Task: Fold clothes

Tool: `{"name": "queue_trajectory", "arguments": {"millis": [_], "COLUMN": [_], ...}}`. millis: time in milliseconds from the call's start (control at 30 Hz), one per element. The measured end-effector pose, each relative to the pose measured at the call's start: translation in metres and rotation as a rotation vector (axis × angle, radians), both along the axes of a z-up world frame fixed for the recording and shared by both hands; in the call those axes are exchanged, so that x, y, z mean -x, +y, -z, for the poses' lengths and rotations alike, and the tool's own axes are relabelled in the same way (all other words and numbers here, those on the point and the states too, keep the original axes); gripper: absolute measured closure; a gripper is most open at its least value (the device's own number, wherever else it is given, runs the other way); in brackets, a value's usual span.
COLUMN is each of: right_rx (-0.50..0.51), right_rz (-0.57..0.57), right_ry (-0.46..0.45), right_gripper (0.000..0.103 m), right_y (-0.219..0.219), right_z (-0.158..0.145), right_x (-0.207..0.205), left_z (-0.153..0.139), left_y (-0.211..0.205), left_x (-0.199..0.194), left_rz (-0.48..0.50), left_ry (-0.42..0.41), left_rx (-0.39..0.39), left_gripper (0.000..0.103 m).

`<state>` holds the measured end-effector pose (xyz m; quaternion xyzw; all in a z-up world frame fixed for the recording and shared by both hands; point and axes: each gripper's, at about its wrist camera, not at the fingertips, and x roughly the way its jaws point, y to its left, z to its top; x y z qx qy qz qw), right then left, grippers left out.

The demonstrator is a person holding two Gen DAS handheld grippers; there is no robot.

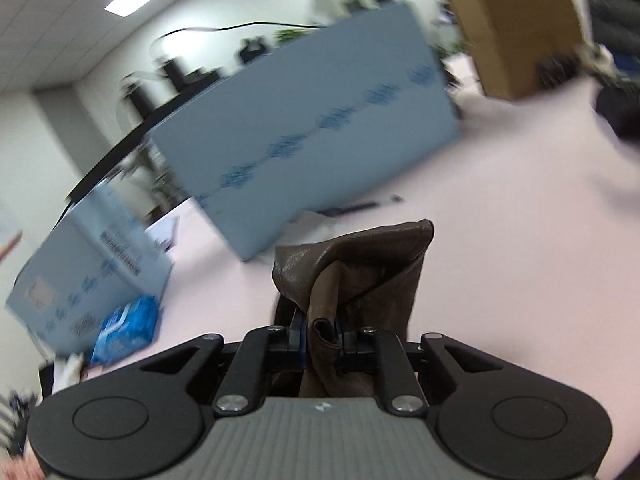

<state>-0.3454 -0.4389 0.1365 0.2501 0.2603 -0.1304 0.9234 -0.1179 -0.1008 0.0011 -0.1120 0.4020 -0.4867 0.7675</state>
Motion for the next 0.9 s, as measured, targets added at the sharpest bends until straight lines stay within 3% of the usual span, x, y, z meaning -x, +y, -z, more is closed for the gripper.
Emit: {"name": "queue_trajectory", "arguments": {"millis": [167, 433, 633, 800, 900], "right_rx": [0.106, 0.187, 0.168, 0.239, 0.234], "right_rz": [-0.201, -0.442, -0.501, -0.530, -0.545], "right_ry": [0.021, 0.108, 0.137, 0.114, 0.081], "right_gripper": [0.090, 0.093, 0.093, 0.093, 0.093], "right_y": [0.059, 0.138, 0.155, 0.177, 0.185], "right_z": [-0.016, 0.006, 0.029, 0.032, 0.029], "right_x": [-0.045, -0.102, -0.110, -0.113, -0.116], "left_z": [0.002, 0.001, -0.004, -0.005, 0.005], "left_y": [0.004, 0.028, 0.054, 0.065, 0.062], "left_x": [-0.003, 0.000, 0.003, -0.002, -0.010], "left_rz": [-0.018, -0.083, -0.166, -0.222, -0.237], "left_ry": [0.054, 0.097, 0.079, 0.090, 0.154], "left_rx": [0.026, 0.079, 0.123, 0.157, 0.110], "left_gripper": [0.094, 0.094, 0.092, 0.089, 0.089]}}
